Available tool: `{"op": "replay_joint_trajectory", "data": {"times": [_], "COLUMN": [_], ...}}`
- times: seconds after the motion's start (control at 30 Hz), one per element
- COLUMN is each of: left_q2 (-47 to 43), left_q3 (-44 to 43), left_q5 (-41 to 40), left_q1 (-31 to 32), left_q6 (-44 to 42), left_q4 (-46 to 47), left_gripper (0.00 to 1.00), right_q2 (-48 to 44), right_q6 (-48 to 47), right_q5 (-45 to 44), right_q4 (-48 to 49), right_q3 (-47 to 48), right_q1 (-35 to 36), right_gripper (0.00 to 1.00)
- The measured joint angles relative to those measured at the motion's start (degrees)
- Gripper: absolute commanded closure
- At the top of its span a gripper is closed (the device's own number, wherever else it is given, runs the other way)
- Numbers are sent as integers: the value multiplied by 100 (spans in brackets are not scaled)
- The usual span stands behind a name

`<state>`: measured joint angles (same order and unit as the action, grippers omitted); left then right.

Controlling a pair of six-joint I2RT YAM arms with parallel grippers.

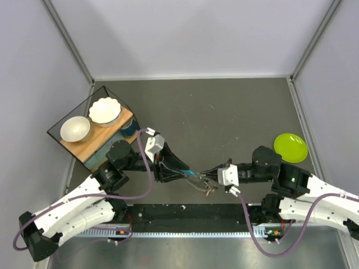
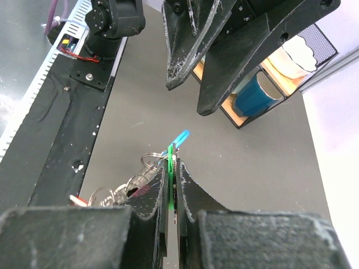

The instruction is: Remove the keys from the keyring

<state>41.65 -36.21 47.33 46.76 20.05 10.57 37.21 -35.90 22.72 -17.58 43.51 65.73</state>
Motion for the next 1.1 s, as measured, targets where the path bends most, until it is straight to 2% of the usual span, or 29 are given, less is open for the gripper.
{"op": "replay_joint_trajectory", "data": {"times": [0.17,0.73,1.1], "left_q2": [-2,-39,-221], "left_q3": [0,26,387], "left_q5": [-363,-2044,-3003], "left_q1": [210,1078,1211], "left_q6": [-26,-575,-872], "left_q4": [-46,-424,46], "left_gripper": [60,60,60], "right_q2": [122,446,1045], "right_q6": [96,1521,2625], "right_q5": [-151,-1458,-2271], "right_q4": [-2,-212,-949], "right_q3": [7,616,1095], "right_q1": [0,0,0], "right_gripper": [100,100,100]}}
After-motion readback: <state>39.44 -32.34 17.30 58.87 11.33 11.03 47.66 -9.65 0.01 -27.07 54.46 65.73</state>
